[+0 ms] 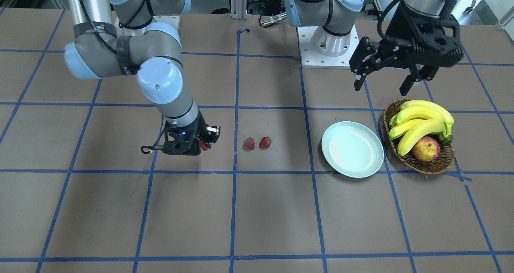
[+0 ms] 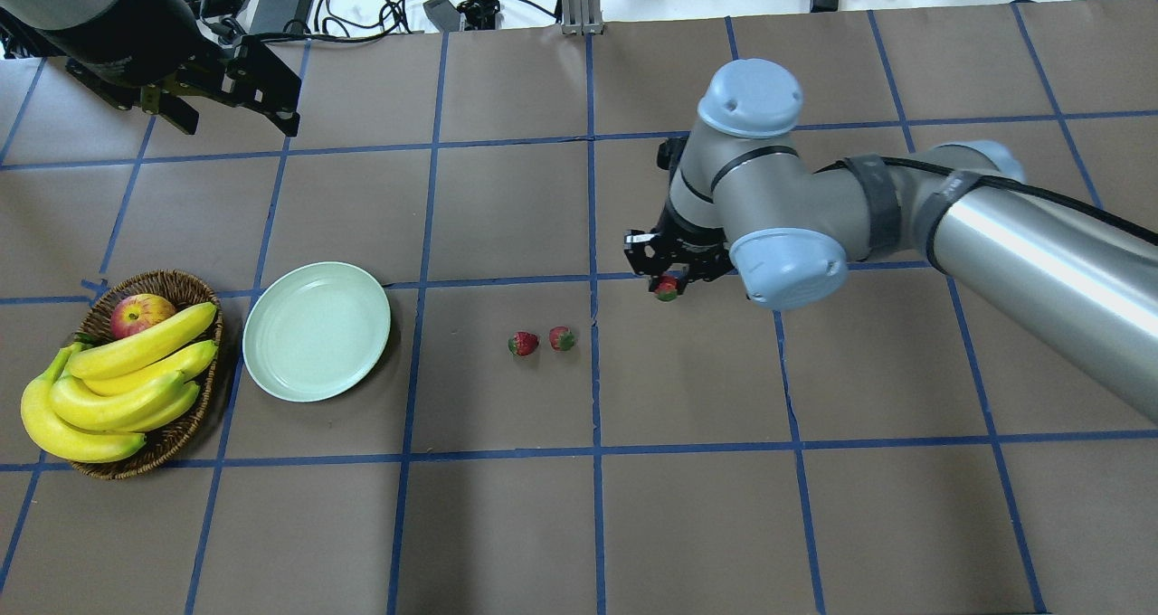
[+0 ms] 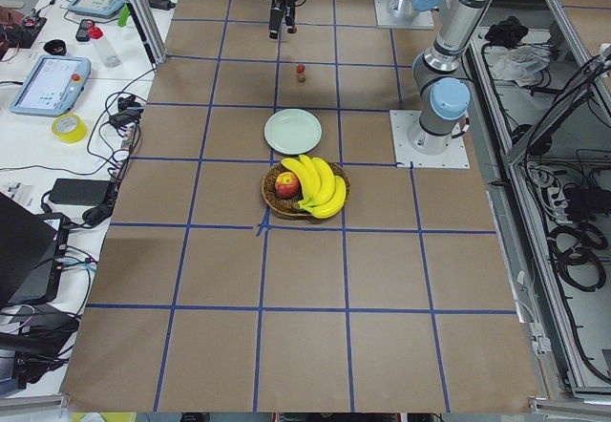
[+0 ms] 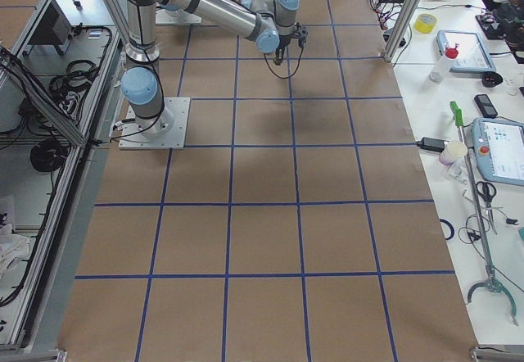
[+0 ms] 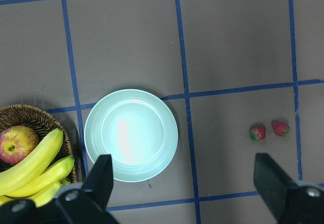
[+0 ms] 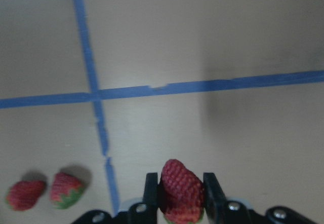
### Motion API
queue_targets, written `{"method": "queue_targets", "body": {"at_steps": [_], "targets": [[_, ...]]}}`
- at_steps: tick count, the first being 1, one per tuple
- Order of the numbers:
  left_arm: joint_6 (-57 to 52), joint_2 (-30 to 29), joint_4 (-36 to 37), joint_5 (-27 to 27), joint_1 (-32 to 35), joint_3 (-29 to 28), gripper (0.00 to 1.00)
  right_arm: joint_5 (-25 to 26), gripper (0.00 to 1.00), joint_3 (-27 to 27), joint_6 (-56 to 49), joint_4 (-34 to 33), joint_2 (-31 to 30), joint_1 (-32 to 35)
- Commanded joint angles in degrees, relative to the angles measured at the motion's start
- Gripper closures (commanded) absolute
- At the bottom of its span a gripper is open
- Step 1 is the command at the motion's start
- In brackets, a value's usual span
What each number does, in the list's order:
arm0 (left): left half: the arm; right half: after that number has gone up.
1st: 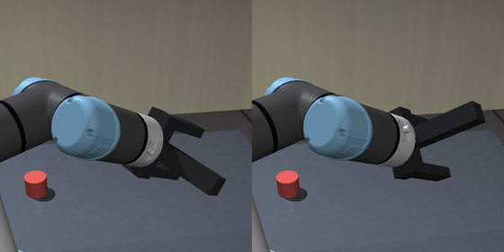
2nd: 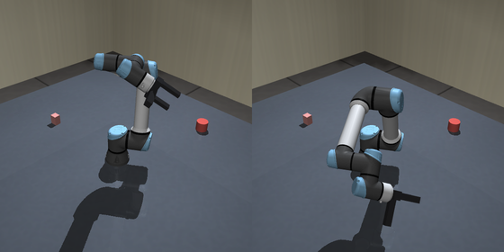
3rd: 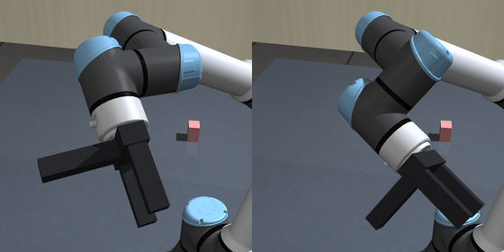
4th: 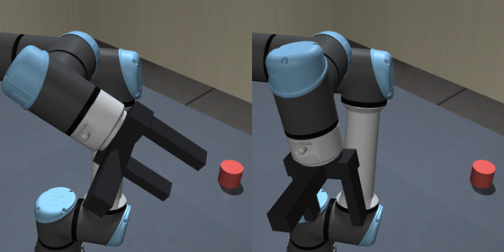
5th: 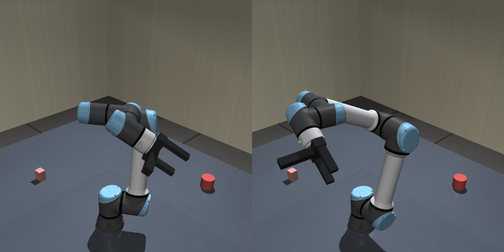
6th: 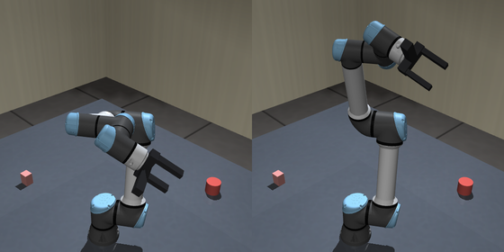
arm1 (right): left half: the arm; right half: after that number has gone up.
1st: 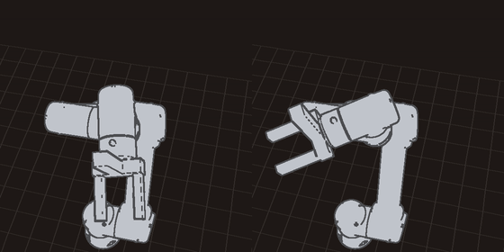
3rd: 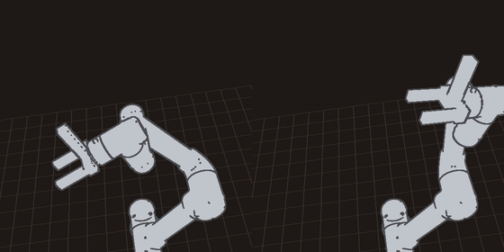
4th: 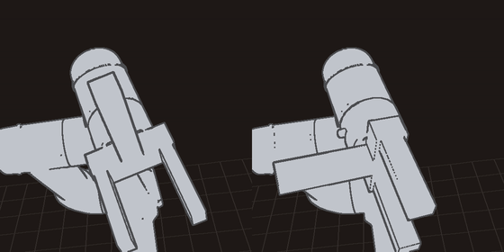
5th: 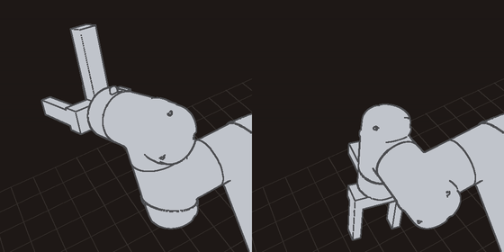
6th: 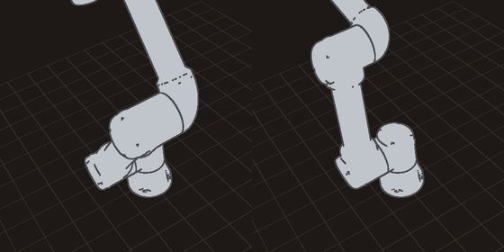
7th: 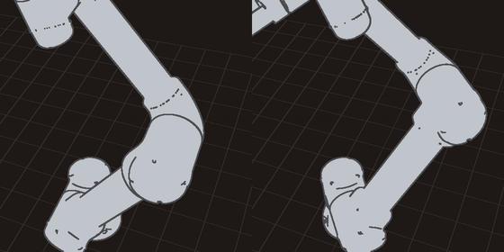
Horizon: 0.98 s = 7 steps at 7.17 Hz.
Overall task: Collect all strawberries into plate
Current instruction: 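Carry the strawberry to the other two and release it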
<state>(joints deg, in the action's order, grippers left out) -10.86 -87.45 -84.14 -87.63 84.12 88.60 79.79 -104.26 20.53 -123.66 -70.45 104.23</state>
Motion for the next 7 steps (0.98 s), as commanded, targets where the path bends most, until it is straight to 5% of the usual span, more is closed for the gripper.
{"method": "queue_targets", "body": {"at_steps": [1,4,6,7], "targets": [[-0.04,0.0,0.03,-0.09,0.0,0.08,0.0,-3.31,0.86,8.78,9.59,-0.44,7.84,7.89],[-0.04,0.0,0.03,-0.09,0.0,0.08,0.0,-4.47,0.82,8.64,12.61,-3.34,10.59,10.29],[-0.04,0.0,0.03,-0.09,0.0,0.08,0.0,-1.32,0.02,8.11,11.65,-2.47,10.07,10.29],[-0.04,0.0,0.03,-0.09,0.0,0.08,0.0,-1.04,0.0,8.11,9.98,-2.03,9.81,10.29]]}}
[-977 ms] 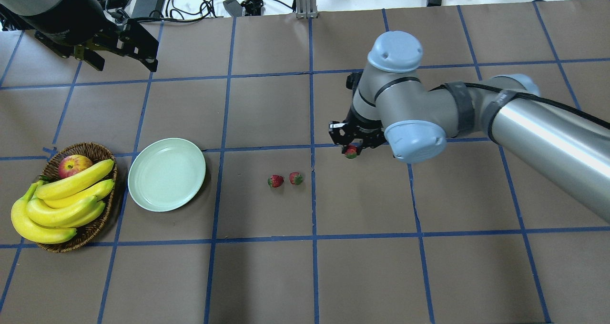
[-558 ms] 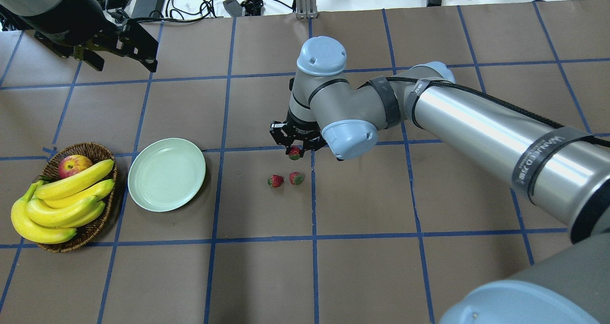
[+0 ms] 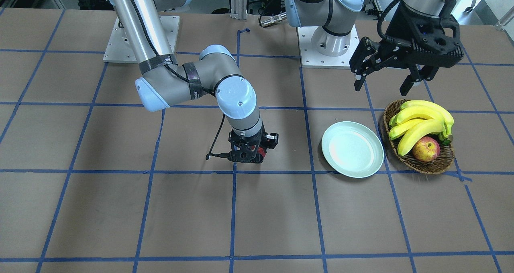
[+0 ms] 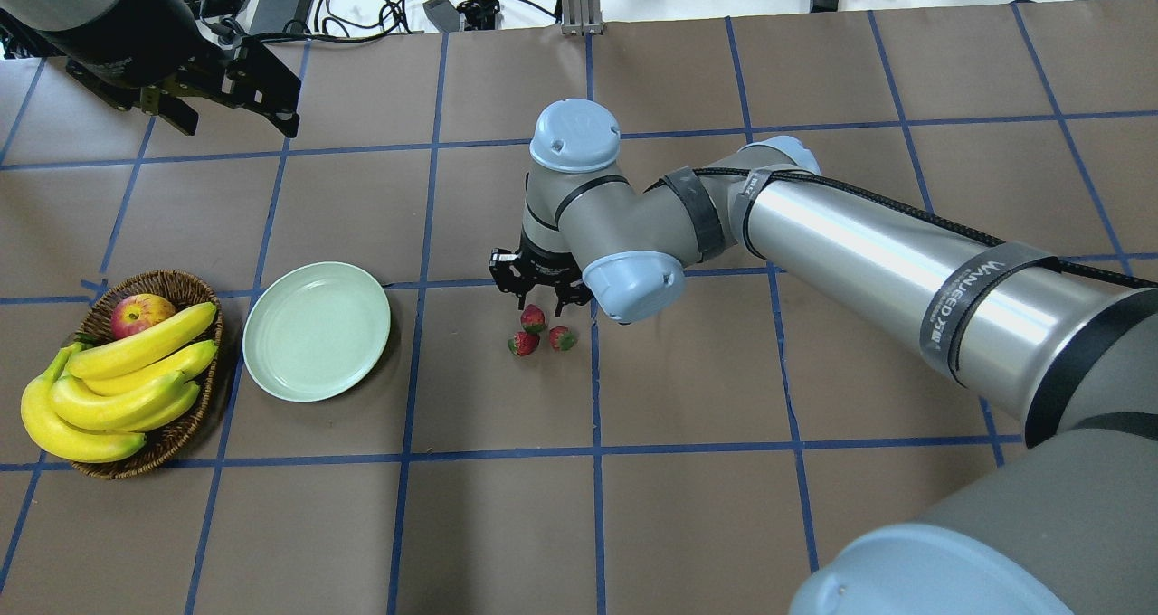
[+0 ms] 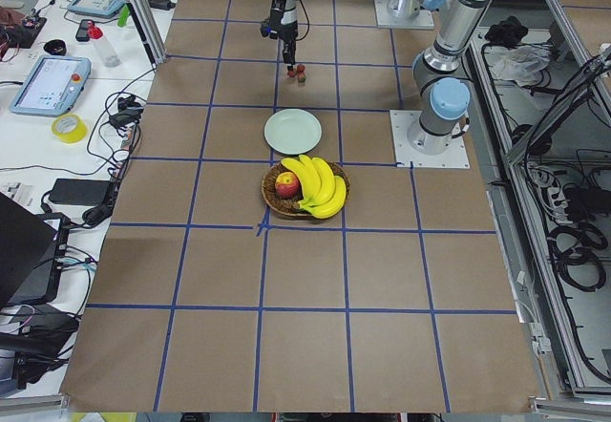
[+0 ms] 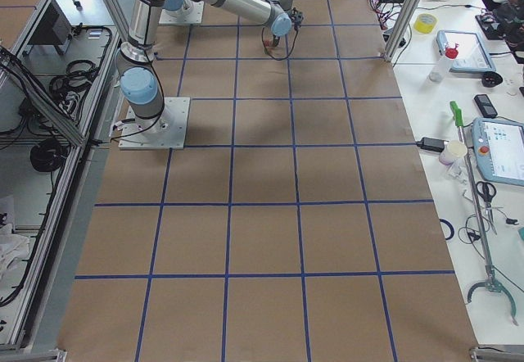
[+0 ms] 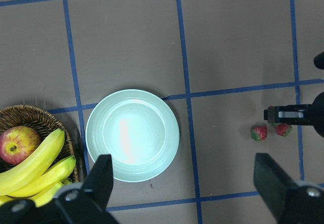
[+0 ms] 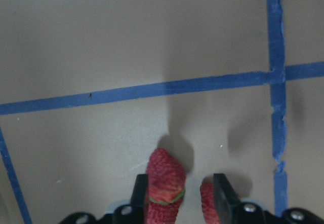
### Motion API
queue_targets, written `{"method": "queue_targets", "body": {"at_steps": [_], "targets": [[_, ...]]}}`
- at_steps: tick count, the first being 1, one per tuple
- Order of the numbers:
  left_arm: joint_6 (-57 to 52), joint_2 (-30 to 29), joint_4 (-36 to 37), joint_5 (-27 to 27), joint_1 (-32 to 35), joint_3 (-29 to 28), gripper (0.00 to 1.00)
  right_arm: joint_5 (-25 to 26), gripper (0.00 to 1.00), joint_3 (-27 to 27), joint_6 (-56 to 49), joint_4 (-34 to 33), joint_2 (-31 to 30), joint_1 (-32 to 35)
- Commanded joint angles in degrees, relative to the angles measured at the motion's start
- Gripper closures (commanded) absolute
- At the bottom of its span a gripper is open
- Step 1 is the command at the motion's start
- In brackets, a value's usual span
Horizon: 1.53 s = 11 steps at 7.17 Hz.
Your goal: Collect all strawberries into plate
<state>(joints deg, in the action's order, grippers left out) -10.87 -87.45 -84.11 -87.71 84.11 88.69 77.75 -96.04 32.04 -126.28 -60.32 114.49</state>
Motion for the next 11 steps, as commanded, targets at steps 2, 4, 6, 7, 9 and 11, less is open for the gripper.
{"method": "queue_targets", "body": {"at_steps": [2,4,6,7,9,11], "targets": [[-0.03,0.0,0.0,0.0,0.0,0.08,0.0,5.88,0.0,0.58,-6.25,5.58,-6.61,-0.84],[1.11,-0.87,0.17,0.35,0.0,0.0,0.0,11.01,0.0,3.21,-10.04,18.9,-14.95,-5.3],[1.2,-3.23,2.44,1.14,1.57,0.35,0.0,13.47,0.0,10.92,-22.66,32.44,-21.92,-15.04],[5.99,-6.04,7.33,1.84,4.28,1.48,0.0,16.96,0.0,13.66,-26.03,35.03,-24.47,-17.87],[12.35,-11.49,12.02,1.58,10.26,4.73,0.02,12.38,0.0,15.62,-24.67,35.05,-24.85,-19.12],[18.4,-17.89,19.74,1.84,13.6,7.02,0.03,13.31,0.0,15.1,-24.31,34.61,-25.63,-19.13]]}}
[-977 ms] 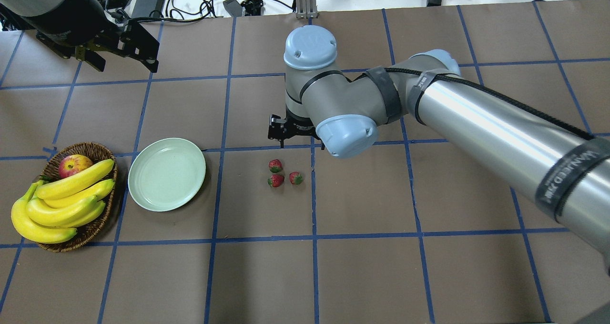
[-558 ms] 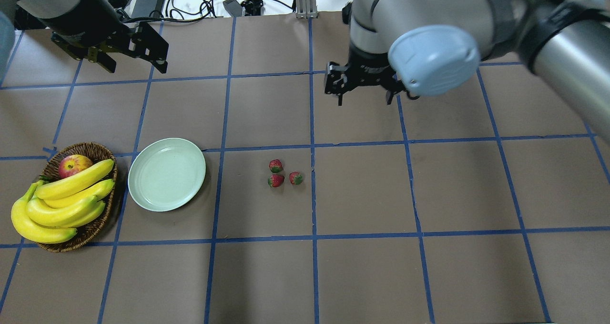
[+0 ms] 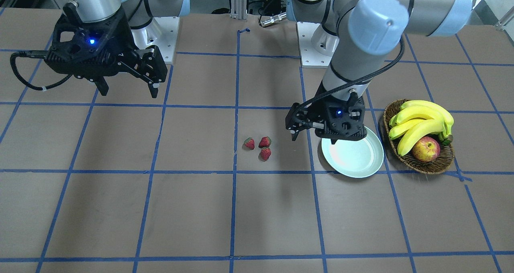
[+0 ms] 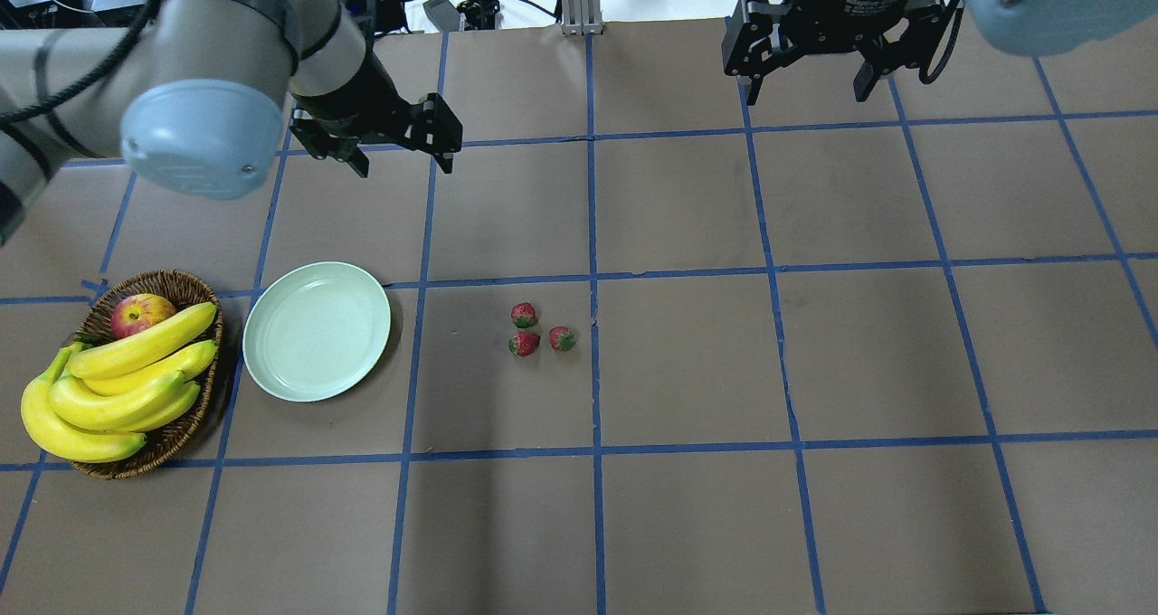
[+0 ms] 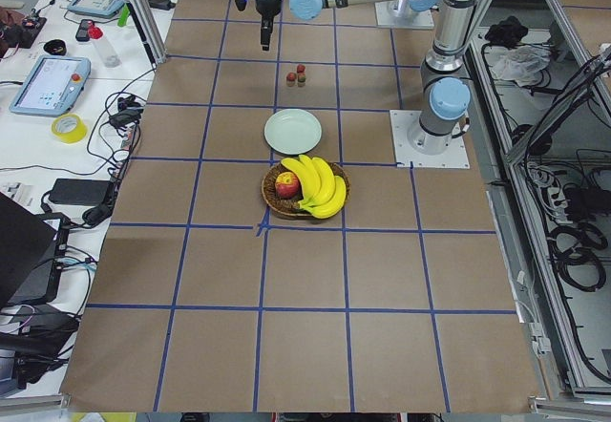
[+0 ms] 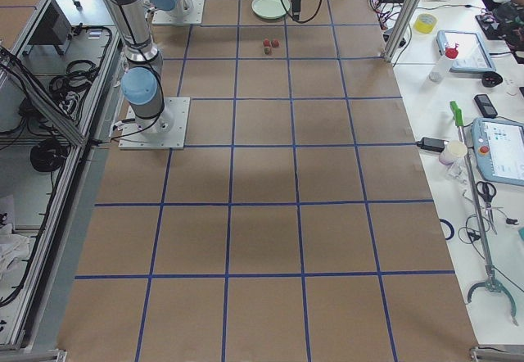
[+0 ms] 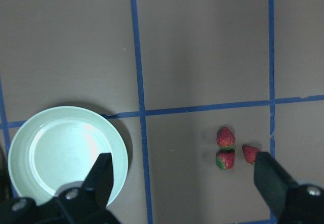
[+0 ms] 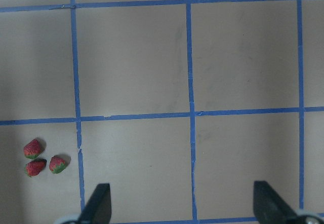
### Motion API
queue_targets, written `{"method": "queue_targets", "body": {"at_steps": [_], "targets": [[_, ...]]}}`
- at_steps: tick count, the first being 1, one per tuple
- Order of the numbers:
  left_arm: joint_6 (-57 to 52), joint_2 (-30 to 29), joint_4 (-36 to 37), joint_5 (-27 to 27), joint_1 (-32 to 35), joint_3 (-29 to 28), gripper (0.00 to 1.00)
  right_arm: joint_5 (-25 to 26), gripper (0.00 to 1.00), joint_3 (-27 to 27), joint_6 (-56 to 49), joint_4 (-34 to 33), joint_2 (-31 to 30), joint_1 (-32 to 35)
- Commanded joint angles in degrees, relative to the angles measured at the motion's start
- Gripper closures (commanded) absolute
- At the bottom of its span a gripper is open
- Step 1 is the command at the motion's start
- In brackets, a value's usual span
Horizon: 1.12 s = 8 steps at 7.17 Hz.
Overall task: Collect all strawberries into plate
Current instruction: 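Reach the left gripper to the strawberry group and grasp one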
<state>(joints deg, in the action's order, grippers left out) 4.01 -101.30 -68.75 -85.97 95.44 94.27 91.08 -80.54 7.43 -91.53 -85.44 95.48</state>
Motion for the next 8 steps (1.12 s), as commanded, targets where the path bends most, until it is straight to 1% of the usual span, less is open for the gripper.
{"method": "queue_targets", "body": {"at_steps": [1,2,3,5,6,7,8], "targets": [[7.11,-6.78,6.76,-0.6,5.08,2.31,0.03,-0.28,0.0,-1.02,0.65,-0.22,-1.65,-0.12],[10.54,-9.16,6.96,-0.52,6.07,2.67,0.04,-0.98,0.0,-1.2,0.65,-0.31,-1.92,-0.21],[12.14,-10.75,7.31,-0.52,6.6,3.63,0.06,-0.64,0.0,-1.2,0.57,-0.05,-2.1,-0.38],[13.3,-12.25,9.42,-0.43,6.69,7.92,0.06,-0.29,0.0,-1.46,0.65,-0.49,-2.45,-0.39],[15.48,-13.3,11.95,-0.43,6.69,9.6,0.06,-0.29,0.0,-1.46,1.26,-0.66,-2.28,-0.73],[18.28,-14.01,12.5,0.01,6.69,9.61,0.06,-0.11,0.0,-1.46,1.18,-0.32,-2.37,-2.04],[18.31,-14.28,12.5,0.01,7.22,9.61,0.07,-0.2,0.0,-1.46,1.27,-0.23,-2.45,-2.49]]}}
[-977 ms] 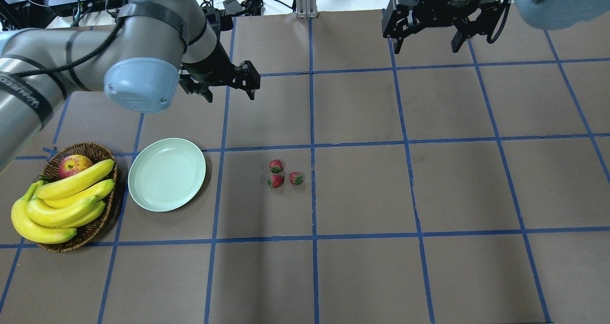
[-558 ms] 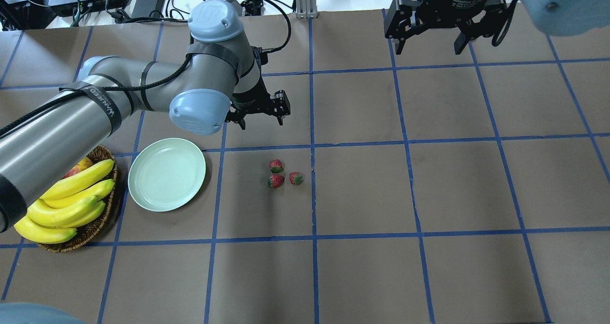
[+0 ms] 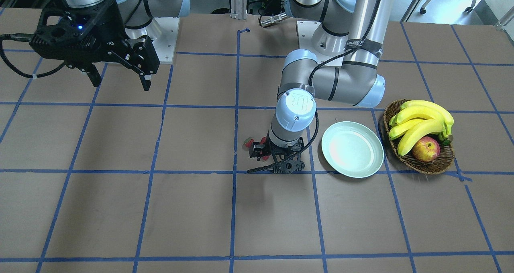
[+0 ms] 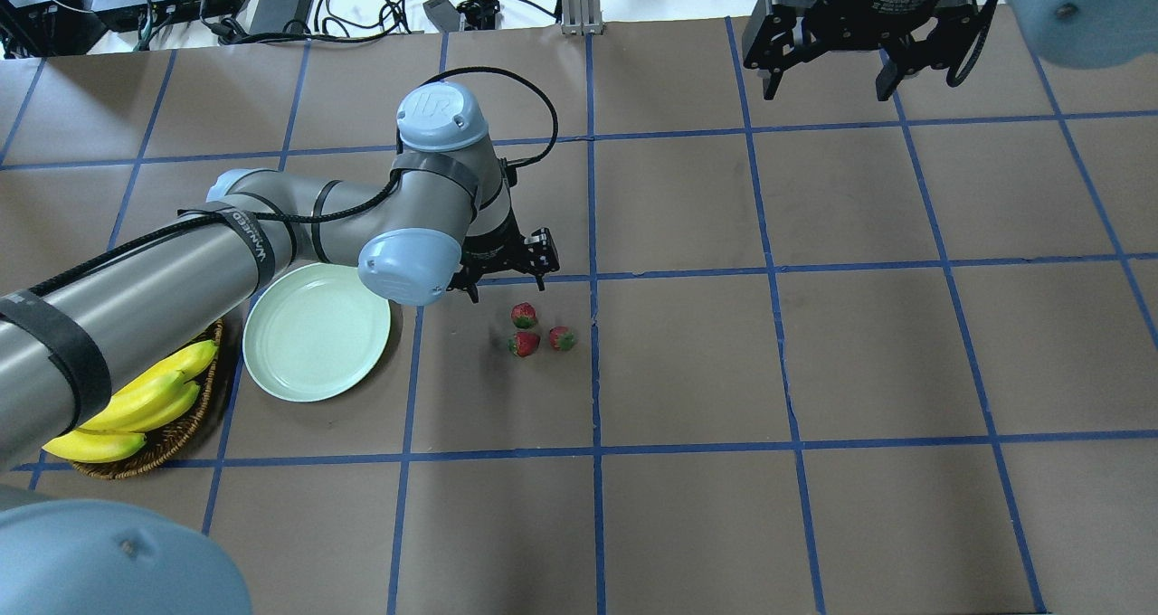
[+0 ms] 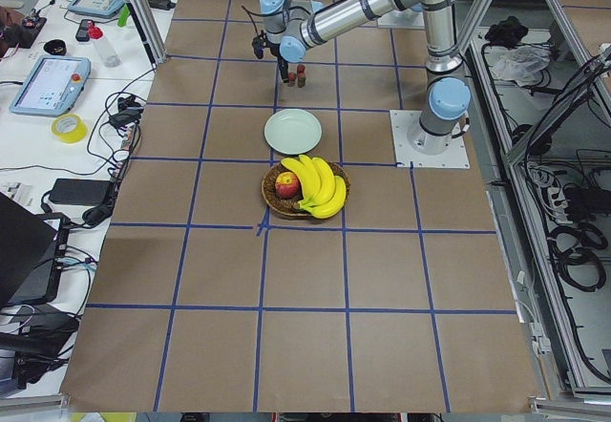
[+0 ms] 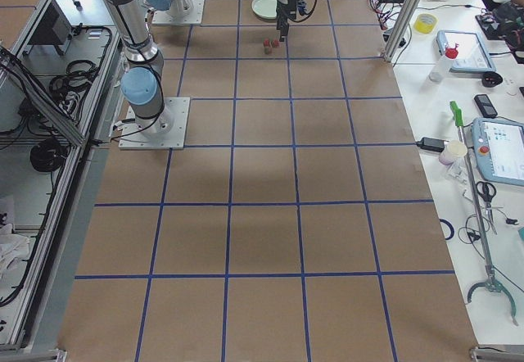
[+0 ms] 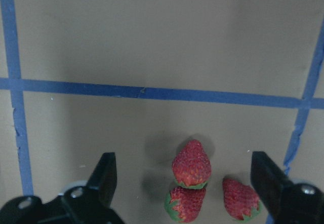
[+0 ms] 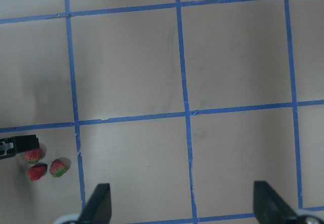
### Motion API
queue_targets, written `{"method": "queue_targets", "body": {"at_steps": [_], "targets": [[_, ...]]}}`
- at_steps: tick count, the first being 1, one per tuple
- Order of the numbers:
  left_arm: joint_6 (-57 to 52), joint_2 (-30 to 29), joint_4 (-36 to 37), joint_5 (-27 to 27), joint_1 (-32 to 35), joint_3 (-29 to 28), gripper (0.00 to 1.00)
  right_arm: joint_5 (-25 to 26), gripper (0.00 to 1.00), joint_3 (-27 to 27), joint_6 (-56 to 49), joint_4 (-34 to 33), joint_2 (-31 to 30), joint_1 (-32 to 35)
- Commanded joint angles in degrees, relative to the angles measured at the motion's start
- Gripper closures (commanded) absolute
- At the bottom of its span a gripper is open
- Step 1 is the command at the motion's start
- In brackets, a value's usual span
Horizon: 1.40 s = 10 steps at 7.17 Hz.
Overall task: Collect all strawberries into plate
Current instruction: 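Reach the left gripper to the strawberry group and grasp one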
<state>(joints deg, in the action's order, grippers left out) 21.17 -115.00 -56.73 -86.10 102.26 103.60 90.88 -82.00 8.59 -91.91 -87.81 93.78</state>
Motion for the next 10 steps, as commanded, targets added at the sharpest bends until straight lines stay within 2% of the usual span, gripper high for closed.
{"method": "queue_targets", "body": {"at_steps": [1,2,4,6,9,10], "targets": [[1.16,-1.19,0.48,0.14,0.48,0.28,0.19,0.0,0.0,0.0,0.02,0.15,-0.09,-0.71],[1.24,-1.54,0.39,0.05,0.65,0.19,0.28,0.18,0.0,0.0,-0.33,0.15,-0.09,-0.79],[1.24,-1.89,0.04,0.14,1.09,0.37,0.37,0.18,0.0,0.0,-0.42,0.06,-0.09,-0.71],[1.33,-2.42,-0.23,0.14,1.71,0.72,0.37,-0.08,0.0,-0.27,-0.5,0.06,-0.09,-0.62],[-0.07,-2.25,-0.23,-0.48,3.29,0.72,0.74,-0.26,0.0,-0.35,-0.59,0.06,-0.09,-0.62],[-0.16,-1.99,-0.14,-0.48,3.29,0.72,0.77,0.0,0.0,-0.35,-0.59,0.15,-0.09,-0.62]]}}
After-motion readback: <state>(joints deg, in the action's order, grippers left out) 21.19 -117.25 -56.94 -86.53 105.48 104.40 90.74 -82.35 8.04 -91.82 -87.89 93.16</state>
